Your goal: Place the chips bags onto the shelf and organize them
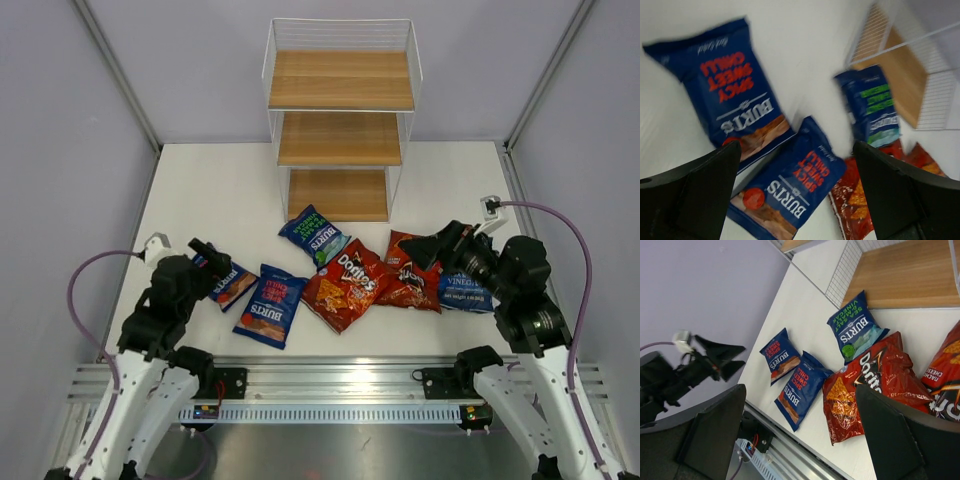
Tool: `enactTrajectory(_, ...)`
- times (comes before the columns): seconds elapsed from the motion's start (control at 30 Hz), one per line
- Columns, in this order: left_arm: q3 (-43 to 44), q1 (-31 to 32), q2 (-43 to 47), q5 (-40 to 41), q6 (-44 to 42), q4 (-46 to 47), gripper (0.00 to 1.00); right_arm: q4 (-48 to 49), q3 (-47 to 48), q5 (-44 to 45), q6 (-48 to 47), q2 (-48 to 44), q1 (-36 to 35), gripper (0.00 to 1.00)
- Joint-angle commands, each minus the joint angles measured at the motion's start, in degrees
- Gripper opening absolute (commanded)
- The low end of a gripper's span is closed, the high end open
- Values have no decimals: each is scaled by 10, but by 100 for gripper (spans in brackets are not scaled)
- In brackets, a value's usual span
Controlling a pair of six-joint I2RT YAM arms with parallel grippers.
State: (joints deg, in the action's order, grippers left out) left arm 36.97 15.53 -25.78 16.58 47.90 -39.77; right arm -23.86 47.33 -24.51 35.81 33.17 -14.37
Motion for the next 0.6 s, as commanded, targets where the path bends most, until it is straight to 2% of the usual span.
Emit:
enactTrajectory(0.0,-31,-3,-58,11,139,-29,99,24,26,-6,-24,-26,-3,100)
enactTrajectory(0.07,-39,-3,-96,45,189,-63,99,15,29,-11,-30,-32,-3,100)
enactTrajectory(0.2,-53,-2,-132,56,232,-92,99,7,28,-12,-38,-41,-3,99)
enactTrajectory(0.3,-94,-2,-150,50,247,-69,99,10,22,-8,-41,-48,-3,99)
enactTrajectory(0.4,-153,-2,-175,-3,232,21,99,14,22,-3,-43,-54,-4,99)
enactTrajectory(0.43,-167,-3,-180,-27,222,88,99,13,22,-2,-45,-55,-3,99)
enactTrajectory(0.57,-219,-2,-175,-18,222,180,99,-8,37,11,-64,-55,-4,99)
